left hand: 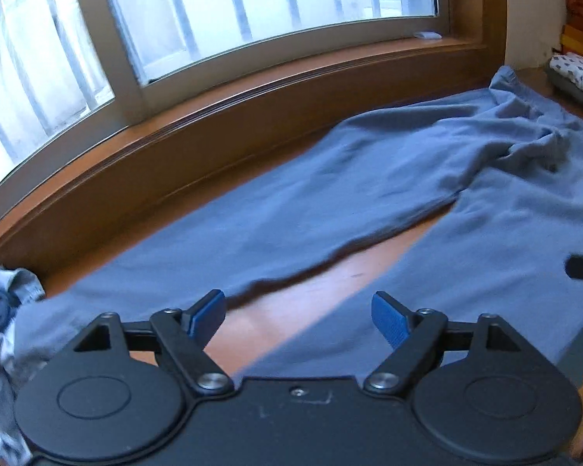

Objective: Fold clothes

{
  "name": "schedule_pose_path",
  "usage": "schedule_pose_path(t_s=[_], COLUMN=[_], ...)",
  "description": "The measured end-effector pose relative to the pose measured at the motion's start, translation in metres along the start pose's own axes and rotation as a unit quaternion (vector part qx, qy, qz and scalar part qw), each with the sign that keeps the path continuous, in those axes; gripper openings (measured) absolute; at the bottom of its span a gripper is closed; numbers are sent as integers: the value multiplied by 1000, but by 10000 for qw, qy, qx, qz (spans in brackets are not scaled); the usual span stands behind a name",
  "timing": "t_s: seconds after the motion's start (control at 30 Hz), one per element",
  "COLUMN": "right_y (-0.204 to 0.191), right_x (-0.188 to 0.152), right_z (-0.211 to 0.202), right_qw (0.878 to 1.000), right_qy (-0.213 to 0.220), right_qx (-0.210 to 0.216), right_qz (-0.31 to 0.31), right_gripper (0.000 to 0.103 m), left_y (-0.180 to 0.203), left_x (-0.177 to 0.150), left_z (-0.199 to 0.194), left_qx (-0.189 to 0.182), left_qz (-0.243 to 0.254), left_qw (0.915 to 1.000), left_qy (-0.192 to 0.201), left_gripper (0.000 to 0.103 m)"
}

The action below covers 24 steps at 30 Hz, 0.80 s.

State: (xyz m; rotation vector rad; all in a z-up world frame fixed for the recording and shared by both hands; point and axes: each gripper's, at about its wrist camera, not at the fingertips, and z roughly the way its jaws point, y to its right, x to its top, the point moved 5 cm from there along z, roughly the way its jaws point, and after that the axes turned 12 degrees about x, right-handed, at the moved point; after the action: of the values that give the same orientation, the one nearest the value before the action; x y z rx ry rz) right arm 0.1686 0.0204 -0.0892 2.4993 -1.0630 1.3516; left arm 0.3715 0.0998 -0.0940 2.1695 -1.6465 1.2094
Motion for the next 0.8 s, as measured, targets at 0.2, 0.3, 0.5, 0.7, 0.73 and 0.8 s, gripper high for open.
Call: schedule_pose_path(t_s=[0.2,0.3,0.5,0.7,0.73,0.8], right_y=[65,91,144,198,207,224], right_x=[-3,4,25,49,52,56], right_z=[-32,-33,-7,2,3,6], right_qw=[9999,9998,9992,9920,9911,9901], right_qy=[-106,-48,-287,-712,-779,-867], right_qx=[-70,-49,-182,-410,-456,-444], right_qz=[-25,-180,-232,-958,-974,-1008], right_gripper=[70,72,72,72,72,72], left_y=[54,69,93,121,126,136], left_x=[17,32,72,100,103,108], left_z=[-13,-5,31,60,60,57], left_qx=[88,280,409,301,290,231], left_qz=[125,280,-11,-137,-75,-27], left_qw=[9997,9990,9992,9991,9992,9994], left_qy=[-176,-222,-38,-261,-270,-251], left_gripper=[82,83,83,83,83,83])
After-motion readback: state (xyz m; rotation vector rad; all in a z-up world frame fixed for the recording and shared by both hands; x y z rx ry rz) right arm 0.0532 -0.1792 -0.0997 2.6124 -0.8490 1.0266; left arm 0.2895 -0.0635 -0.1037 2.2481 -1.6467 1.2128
